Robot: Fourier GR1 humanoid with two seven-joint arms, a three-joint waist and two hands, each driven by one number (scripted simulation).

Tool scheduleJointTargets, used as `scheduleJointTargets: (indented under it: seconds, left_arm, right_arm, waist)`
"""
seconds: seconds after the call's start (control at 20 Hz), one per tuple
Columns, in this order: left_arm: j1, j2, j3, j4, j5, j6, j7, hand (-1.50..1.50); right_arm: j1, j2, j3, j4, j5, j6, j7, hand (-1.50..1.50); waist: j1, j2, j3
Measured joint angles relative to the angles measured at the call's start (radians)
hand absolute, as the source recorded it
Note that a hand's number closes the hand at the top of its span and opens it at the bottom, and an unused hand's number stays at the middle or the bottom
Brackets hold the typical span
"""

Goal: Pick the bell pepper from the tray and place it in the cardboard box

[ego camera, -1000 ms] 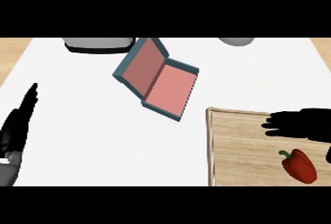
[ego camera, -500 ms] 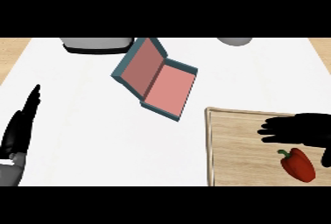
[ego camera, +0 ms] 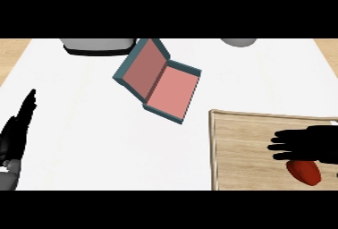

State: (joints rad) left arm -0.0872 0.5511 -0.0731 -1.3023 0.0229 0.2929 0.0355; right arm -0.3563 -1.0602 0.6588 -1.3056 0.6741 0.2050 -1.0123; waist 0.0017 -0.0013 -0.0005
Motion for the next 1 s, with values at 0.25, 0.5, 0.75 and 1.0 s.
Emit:
scheduleJointTargets:
  seconds: [0.25,0.5,0.75,1.0]
  left_arm:
    - [-0.016,-0.005,0.027,0.009,-0.015,-0.026,0.016,0.00]
    - [-0.013,-0.025,0.039,-0.017,-0.049,-0.030,0.036,0.00]
    - [0.004,-0.042,0.052,-0.032,-0.058,-0.041,0.029,0.00]
    - [-0.013,-0.038,0.070,-0.027,-0.063,-0.065,0.033,0.00]
  right_arm:
    - [0.033,0.031,-0.002,-0.027,0.073,0.008,0.046,-1.50]
    - [0.050,0.099,-0.023,0.012,0.143,0.011,0.067,1.50]
    - [0.073,0.172,-0.086,0.020,0.151,-0.068,0.054,1.50]
    - [0.051,0.244,-0.152,0.066,0.157,-0.086,0.082,1.50]
  waist:
    - [-0.001,0.001,0.000]
    - [0.001,0.001,0.000]
    - [0.001,-0.005,-0.009]
    - [0.004,-0.004,-0.012]
